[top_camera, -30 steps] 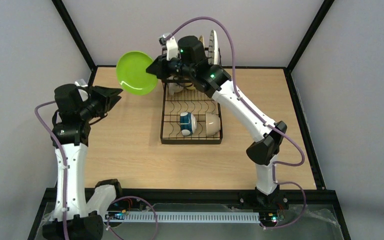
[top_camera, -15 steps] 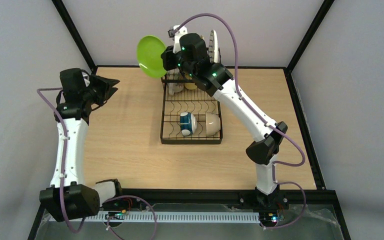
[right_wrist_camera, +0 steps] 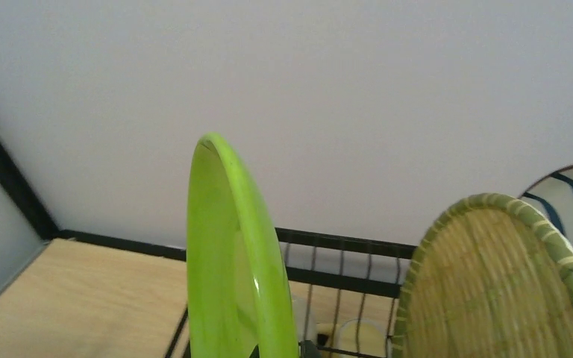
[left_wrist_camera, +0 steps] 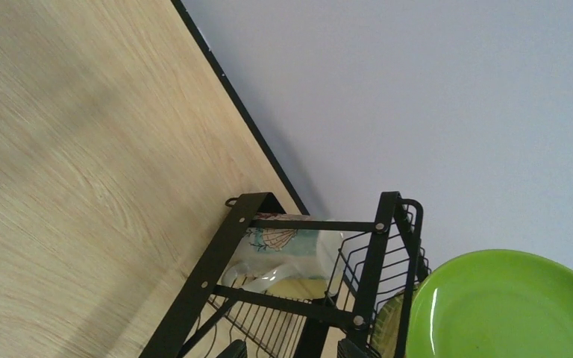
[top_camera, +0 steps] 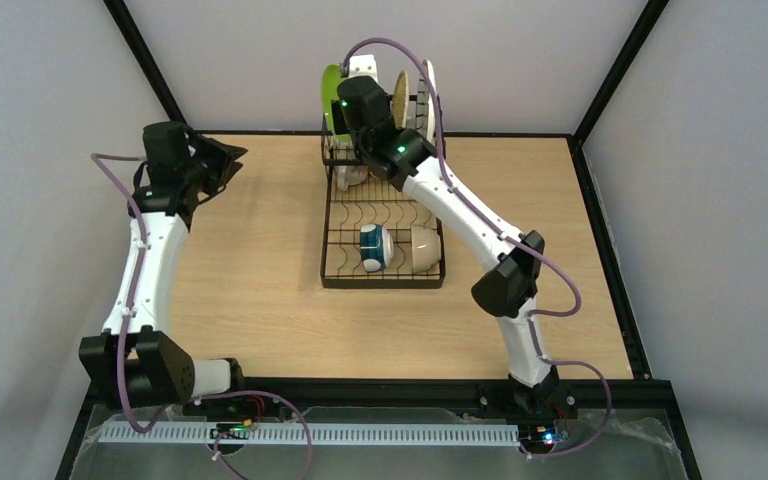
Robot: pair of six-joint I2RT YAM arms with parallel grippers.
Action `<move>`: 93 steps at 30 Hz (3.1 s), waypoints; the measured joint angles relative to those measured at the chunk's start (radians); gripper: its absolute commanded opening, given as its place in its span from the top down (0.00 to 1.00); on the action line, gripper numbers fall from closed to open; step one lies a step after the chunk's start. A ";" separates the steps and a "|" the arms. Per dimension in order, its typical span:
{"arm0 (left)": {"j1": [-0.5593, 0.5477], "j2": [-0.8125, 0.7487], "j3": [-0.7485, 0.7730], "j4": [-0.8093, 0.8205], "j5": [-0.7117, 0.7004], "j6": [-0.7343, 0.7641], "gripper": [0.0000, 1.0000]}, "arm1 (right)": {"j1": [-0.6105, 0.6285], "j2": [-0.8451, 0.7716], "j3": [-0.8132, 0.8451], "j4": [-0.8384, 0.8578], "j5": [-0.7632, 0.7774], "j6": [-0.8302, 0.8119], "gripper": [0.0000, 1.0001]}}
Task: Load the mixed dishes into the dish rack
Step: Insert the plate into the dish rack.
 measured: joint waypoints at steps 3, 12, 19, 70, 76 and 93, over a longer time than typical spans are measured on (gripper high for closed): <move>-0.026 0.030 -0.001 0.022 -0.018 0.000 0.34 | 0.000 0.030 0.003 0.027 0.079 -0.026 1.00; -0.076 0.084 -0.008 0.057 -0.048 0.001 0.34 | 0.000 0.081 0.046 0.089 0.275 -0.094 1.00; -0.111 0.095 -0.038 0.082 -0.072 0.000 0.34 | 0.000 0.114 0.076 0.105 0.366 -0.108 1.00; -0.237 0.264 -0.049 0.183 -0.129 -0.014 0.35 | 0.016 0.353 0.193 0.204 0.535 -0.205 1.00; -0.239 0.267 -0.049 0.188 -0.129 -0.015 0.34 | 0.022 0.357 0.194 0.214 0.545 -0.212 0.94; -0.254 0.267 -0.054 0.188 -0.130 -0.018 0.33 | 0.039 0.382 0.193 0.121 0.524 -0.167 0.54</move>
